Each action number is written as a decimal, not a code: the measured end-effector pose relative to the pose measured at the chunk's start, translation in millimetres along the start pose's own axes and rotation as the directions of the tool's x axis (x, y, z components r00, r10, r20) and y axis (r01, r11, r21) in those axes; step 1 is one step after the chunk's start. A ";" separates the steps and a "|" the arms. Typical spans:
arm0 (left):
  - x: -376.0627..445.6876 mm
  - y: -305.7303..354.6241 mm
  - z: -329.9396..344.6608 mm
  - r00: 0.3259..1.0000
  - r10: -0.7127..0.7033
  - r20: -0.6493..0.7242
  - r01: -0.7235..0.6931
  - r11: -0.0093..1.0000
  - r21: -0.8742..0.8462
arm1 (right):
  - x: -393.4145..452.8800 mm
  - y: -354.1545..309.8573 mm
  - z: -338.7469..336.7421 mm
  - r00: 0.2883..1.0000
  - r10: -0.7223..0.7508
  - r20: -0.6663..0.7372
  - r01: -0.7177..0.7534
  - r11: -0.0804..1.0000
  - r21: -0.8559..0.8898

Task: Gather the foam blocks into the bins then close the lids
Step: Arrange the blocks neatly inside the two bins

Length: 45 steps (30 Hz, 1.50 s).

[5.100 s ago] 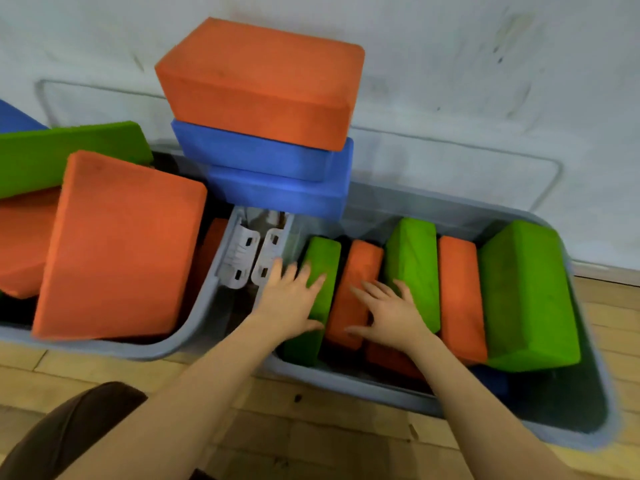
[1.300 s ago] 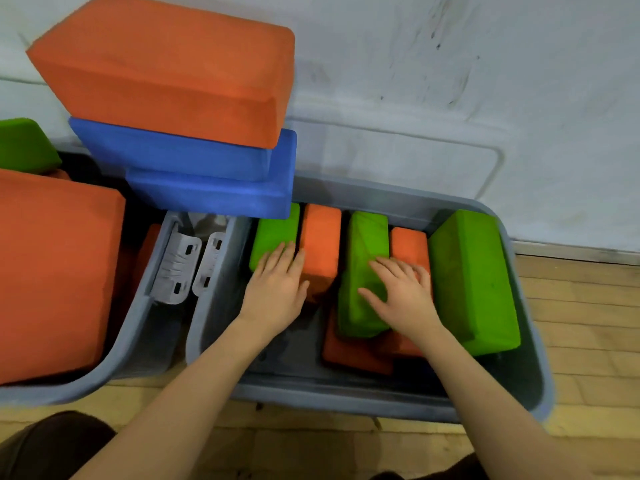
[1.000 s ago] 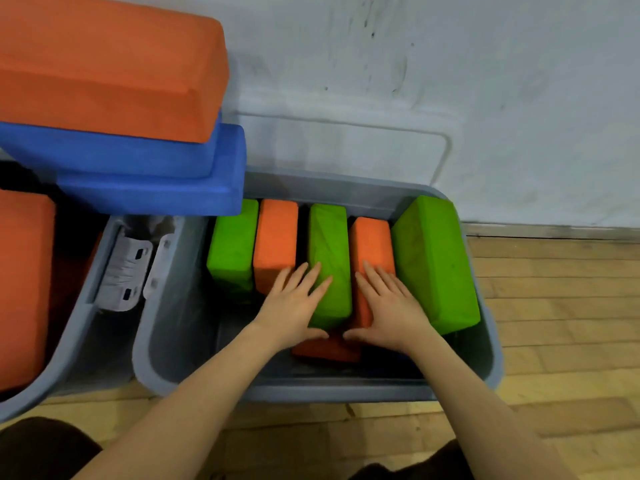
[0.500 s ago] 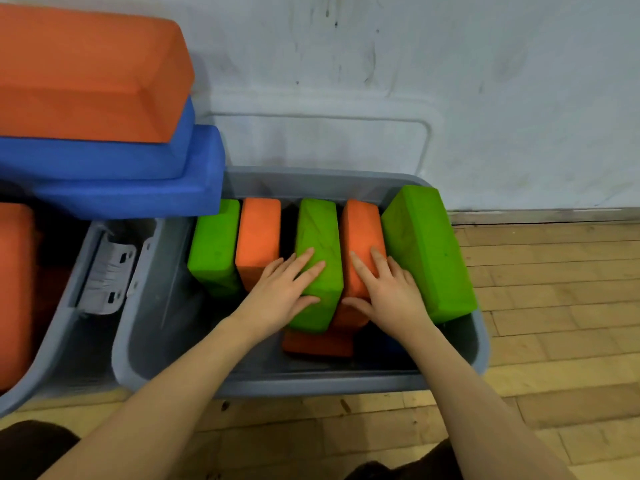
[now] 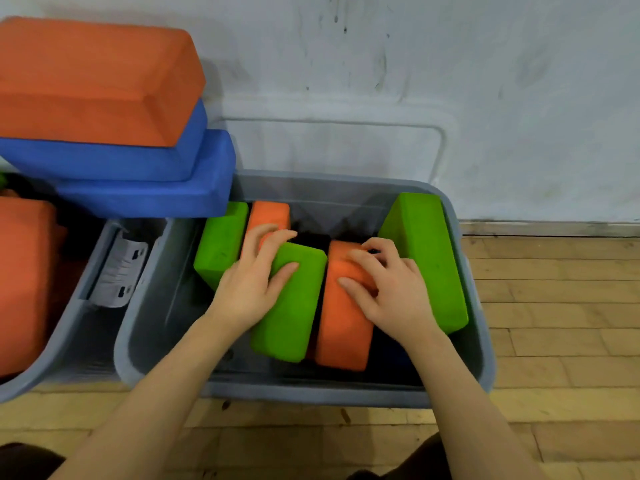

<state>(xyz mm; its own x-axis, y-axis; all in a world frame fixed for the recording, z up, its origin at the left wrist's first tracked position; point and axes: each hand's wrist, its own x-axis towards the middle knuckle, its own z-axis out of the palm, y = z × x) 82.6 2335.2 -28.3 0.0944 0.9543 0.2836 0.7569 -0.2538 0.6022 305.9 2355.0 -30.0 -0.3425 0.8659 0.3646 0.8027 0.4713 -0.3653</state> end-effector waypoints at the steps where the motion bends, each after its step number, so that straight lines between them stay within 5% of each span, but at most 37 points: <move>1: 0.6 0.6 2.3 0.998 -0.030 -0.059 0.032 0.999 0.033 | 2.9 -0.2 4.0 0.998 0.036 -0.044 -0.035 0.999 0.024; 4: 5.4 7.2 12.8 0.979 0.056 -0.195 -0.009 0.971 0.237 | 15.6 -7.1 16.4 0.970 0.096 -0.221 -0.106 0.994 -0.033; 6: 1.4 11.5 19.9 0.977 0.148 -0.154 -0.083 0.927 0.367 | 18.5 -10.9 20.3 0.966 0.096 -0.241 -0.119 0.990 -0.081; 9: -6.5 14.7 18.0 0.995 -0.014 0.099 -0.023 0.928 0.371 | 8.0 -8.6 19.2 0.987 0.080 -0.138 -0.101 0.983 -0.156; 12: -6.0 10.9 13.1 0.944 -0.130 0.302 0.011 0.930 0.367 | 1.8 -2.7 15.3 0.995 0.046 -0.084 -0.062 0.978 -0.200; 15: -2.6 7.1 13.3 0.933 -0.083 0.350 -0.070 0.913 0.402 | 9.7 -1.6 13.3 0.995 0.081 -0.066 -0.090 0.986 -0.140; 19: 3.8 -2.8 19.5 0.952 0.016 0.305 -0.199 0.789 0.581 | 16.1 5.6 7.7 0.957 0.078 0.279 -0.070 0.997 -0.041; 22: 12.3 -1.5 15.4 0.941 0.067 0.331 -0.265 0.756 0.599 | 11.9 5.5 -1.1 0.931 0.046 0.361 -0.078 0.994 0.074; 25: 13.9 -2.9 12.0 0.932 0.079 0.354 -0.286 0.762 0.581 | 13.1 3.1 -3.3 0.872 0.044 0.487 -0.002 0.996 -0.086; 28: 11.3 -7.4 12.8 0.929 0.071 0.363 -0.269 0.803 0.532 | 15.9 -1.9 5.6 0.893 0.085 0.442 0.005 0.980 -0.200; 35: -1.1 3.6 -5.7 0.942 0.020 0.335 -0.089 0.978 0.190 | 5.7 -27.6 -8.8 0.936 0.052 0.348 -0.033 0.998 -0.059; 41: -18.4 15.2 -53.3 0.965 0.147 0.216 -0.164 0.984 0.065 | -3.6 -71.2 -43.3 0.979 0.024 0.204 0.016 0.981 -0.192; 45: -22.3 20.4 -86.3 0.973 0.211 0.097 -0.209 0.977 -0.030 | -3.8 -112.8 -62.4 0.993 0.077 0.094 -0.067 0.992 -0.104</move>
<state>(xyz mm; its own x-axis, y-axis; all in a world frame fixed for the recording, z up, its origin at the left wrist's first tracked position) 40.1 2295.2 42.0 0.3146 0.8899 0.3303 0.7005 -0.4525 0.5518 247.1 2288.1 63.3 -0.3239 0.9117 0.2529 0.8704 0.3919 -0.2979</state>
